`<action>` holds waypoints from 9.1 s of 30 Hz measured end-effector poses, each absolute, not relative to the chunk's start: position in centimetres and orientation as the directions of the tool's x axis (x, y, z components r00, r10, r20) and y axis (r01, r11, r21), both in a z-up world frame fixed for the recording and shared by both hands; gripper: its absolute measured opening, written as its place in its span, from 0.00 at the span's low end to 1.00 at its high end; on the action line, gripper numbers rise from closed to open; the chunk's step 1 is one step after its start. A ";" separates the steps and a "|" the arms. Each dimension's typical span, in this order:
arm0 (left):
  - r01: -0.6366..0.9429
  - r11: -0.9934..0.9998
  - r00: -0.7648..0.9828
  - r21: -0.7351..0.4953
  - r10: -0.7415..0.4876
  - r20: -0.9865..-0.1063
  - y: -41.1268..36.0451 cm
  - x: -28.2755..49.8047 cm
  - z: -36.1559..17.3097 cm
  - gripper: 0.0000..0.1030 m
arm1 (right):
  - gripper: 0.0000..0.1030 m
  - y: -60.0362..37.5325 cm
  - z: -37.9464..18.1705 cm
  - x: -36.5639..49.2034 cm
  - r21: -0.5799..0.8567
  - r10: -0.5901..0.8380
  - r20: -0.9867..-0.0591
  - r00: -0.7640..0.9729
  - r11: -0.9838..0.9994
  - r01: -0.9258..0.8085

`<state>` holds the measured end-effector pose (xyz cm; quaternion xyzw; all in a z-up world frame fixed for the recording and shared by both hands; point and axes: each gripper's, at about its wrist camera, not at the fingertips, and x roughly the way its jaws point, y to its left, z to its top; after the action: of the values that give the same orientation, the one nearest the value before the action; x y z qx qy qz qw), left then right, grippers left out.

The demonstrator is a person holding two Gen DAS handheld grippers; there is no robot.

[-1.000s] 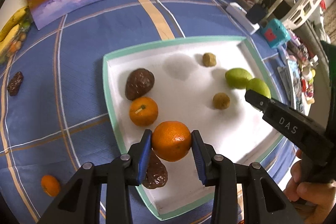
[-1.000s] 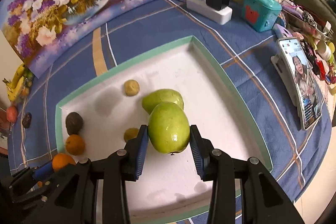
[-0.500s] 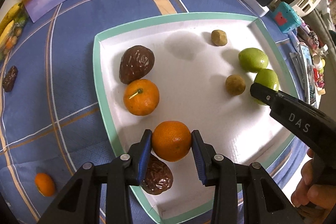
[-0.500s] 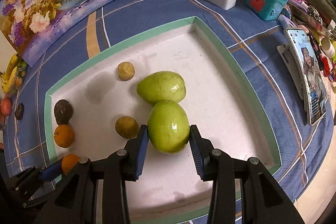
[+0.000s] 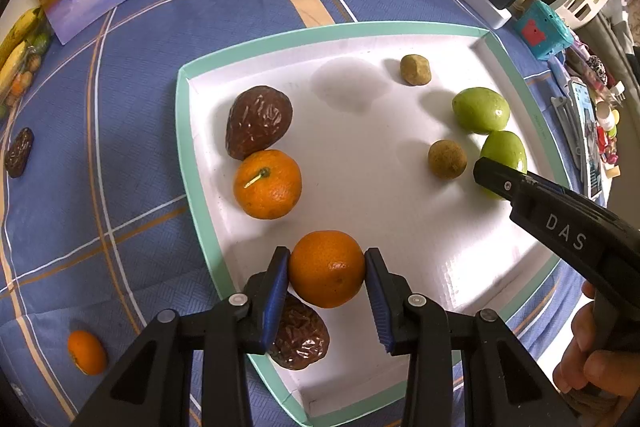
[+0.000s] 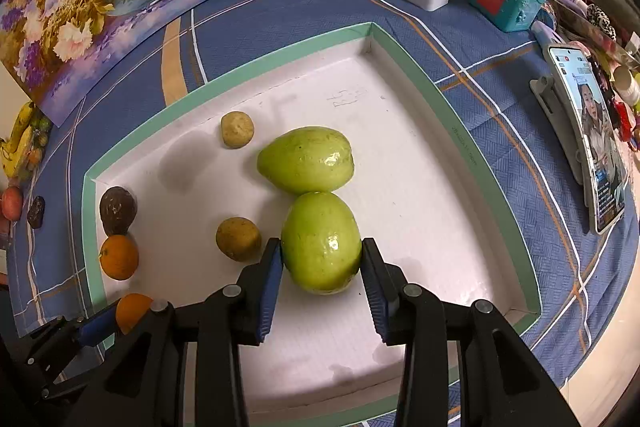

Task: Organize fruits
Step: 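Open the right tool releasing the pear while the left tool releases the tangerine into the tray, then move both open tools back toward the last tangerine on the tablecloth, then grasp the last tangerine with the left tool, then lift the tangerine with the left tool toward the tray, then grasp the dark brown date on the cloth with the right tool while the left tool holds the tangerine, then carry the tangerine in the left tool while the right tool carries the date over the tray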

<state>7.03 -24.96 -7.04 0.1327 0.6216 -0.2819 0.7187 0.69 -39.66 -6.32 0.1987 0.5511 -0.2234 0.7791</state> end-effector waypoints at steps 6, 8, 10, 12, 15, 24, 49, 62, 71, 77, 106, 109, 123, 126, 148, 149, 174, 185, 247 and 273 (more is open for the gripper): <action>0.574 0.803 0.066 -0.159 -0.239 -0.969 -25.1 7.1 -7.0 0.39 | 0.40 -39.6 -6.3 0.7 0.062 -0.129 -0.948 0.291 0.821 0.568; 0.578 0.799 0.064 -0.165 -0.245 -0.967 -25.0 7.0 -6.9 0.39 | 0.40 -39.5 -6.4 0.8 0.060 -0.131 -0.948 0.290 0.821 0.568; 0.582 0.797 0.066 -0.164 -0.247 -0.967 -24.9 7.1 -6.7 0.39 | 0.40 -39.6 -6.4 0.8 0.062 -0.130 -0.948 0.290 0.820 0.569; 0.582 0.796 0.069 -0.164 -0.250 -0.966 -24.8 7.1 -6.4 0.39 | 0.40 -39.6 -6.4 0.8 0.066 -0.128 -0.947 0.294 0.818 0.572; 0.579 0.798 0.075 -0.168 -0.258 -0.963 -24.6 7.2 -6.0 0.39 | 0.41 -39.7 -5.9 0.8 0.074 -0.134 -0.940 0.313 0.817 0.571; 0.554 0.807 0.122 -0.203 -0.320 -0.939 -22.8 7.8 -3.2 0.40 | 0.46 -39.6 -3.0 0.5 0.084 -0.193 -0.895 0.403 0.813 0.576; 0.086 0.977 0.300 -0.193 -0.210 -0.931 -8.2 14.4 -3.0 0.70 | 0.70 -35.3 -2.7 2.6 0.067 -0.136 -0.892 0.431 0.903 0.425; 0.002 0.994 0.409 -0.108 -0.099 -0.907 -4.1 12.8 -1.9 0.92 | 0.92 -30.7 -2.1 3.5 0.078 -0.074 -0.857 0.509 0.959 0.271; -0.038 0.987 0.471 -0.155 -0.120 -0.874 -1.8 10.1 -0.7 0.99 | 0.92 -29.1 -1.7 3.4 0.099 -0.046 -0.841 0.539 0.967 0.237; -0.063 0.979 0.479 -0.195 -0.141 -0.866 -0.6 9.0 -0.8 1.00 | 0.92 -27.4 -1.6 3.4 0.099 -0.010 -0.848 0.529 0.979 0.177; -0.074 0.966 0.191 -0.249 -0.231 -0.954 -1.6 8.6 -8.1 0.37 | 0.92 -25.5 -2.8 3.1 0.081 0.010 -0.893 0.451 0.987 0.139; -0.077 0.964 0.200 -0.255 -0.235 -0.951 -1.5 8.6 -7.8 0.37 | 0.92 -25.5 -2.9 3.2 0.079 0.008 -0.894 0.447 0.987 0.140; -0.115 0.949 0.356 -0.292 -0.235 -0.905 -0.5 9.5 -2.8 0.36 | 0.92 -25.2 -3.2 3.4 0.085 0.019 -0.899 0.437 0.988 0.132; -0.126 0.946 0.377 -0.299 -0.233 -0.896 -0.4 11.2 -2.0 0.36 | 0.92 -25.1 -3.2 3.6 0.087 0.024 -0.901 0.433 0.988 0.128; -0.317 0.878 0.489 -0.359 -0.173 -0.855 11.0 19.1 -1.5 0.36 | 0.76 -18.9 0.1 15.4 0.186 0.156 -0.880 0.448 0.982 0.022; -0.323 0.874 0.492 -0.362 -0.172 -0.853 11.5 19.2 -1.5 0.36 | 0.71 -18.2 0.2 16.1 0.191 0.167 -0.880 0.445 0.981 0.010; -0.421 0.794 0.482 -0.439 -0.215 -0.849 16.3 20.7 -4.9 0.36 | 0.58 -2.7 -8.5 27.8 0.073 0.121 -0.955 0.272 0.981 -0.180; -0.409 0.800 0.482 -0.439 -0.220 -0.848 15.7 21.0 -4.9 0.36 | 0.56 -1.7 -11.0 28.6 0.027 0.078 -0.959 0.271 0.982 -0.188; 0.120 0.950 0.388 -0.289 -0.313 -0.867 -9.2 9.9 0.1 0.36 | 0.56 -30.1 0.4 1.9 -0.013 -0.177 -0.862 0.476 0.945 0.328; 0.401 0.885 0.210 -0.238 -0.341 -0.916 -19.9 6.1 -3.0 0.36 | 0.56 -36.3 -1.7 0.2 0.018 -0.206 -0.894 0.398 0.871 0.492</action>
<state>6.07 -19.87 -3.02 0.0255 0.5816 -0.2387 0.7772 0.19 -36.33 -1.75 0.1412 0.5064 -0.2115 0.8239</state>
